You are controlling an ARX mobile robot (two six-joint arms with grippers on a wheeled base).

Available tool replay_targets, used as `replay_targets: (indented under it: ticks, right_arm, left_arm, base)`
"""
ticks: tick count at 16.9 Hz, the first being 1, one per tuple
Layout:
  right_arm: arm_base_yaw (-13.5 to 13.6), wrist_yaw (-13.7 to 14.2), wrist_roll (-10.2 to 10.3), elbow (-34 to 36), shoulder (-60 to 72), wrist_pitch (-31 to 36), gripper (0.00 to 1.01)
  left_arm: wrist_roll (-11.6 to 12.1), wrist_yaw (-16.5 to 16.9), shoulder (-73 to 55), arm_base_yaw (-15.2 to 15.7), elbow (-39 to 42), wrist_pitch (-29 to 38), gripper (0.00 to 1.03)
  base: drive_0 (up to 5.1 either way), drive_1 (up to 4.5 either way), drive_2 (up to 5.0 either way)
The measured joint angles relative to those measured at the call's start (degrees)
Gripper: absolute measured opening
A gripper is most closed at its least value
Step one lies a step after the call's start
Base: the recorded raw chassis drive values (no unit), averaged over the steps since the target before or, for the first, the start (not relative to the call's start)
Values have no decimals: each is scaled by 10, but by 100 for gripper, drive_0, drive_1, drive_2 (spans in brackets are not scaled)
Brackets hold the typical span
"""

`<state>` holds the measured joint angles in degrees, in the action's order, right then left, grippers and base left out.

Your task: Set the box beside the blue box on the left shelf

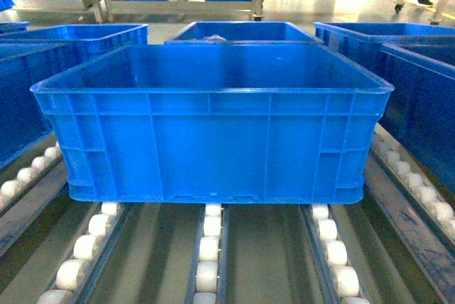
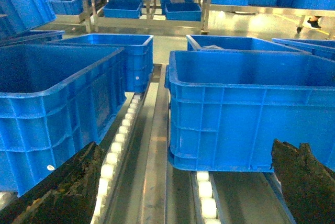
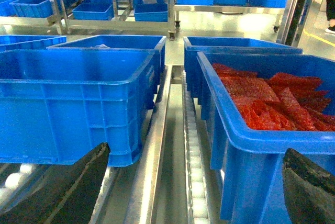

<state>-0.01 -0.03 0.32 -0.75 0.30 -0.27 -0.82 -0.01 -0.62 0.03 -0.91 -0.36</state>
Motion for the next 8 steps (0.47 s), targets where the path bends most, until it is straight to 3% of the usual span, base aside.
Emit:
replay_targets:
  ticks: [8]
  right_arm:
    - [0, 0, 0, 0, 0, 0, 98]
  left_arm:
    - [0, 0, 0, 0, 0, 0, 98]
  base:
    - [0, 0, 0]
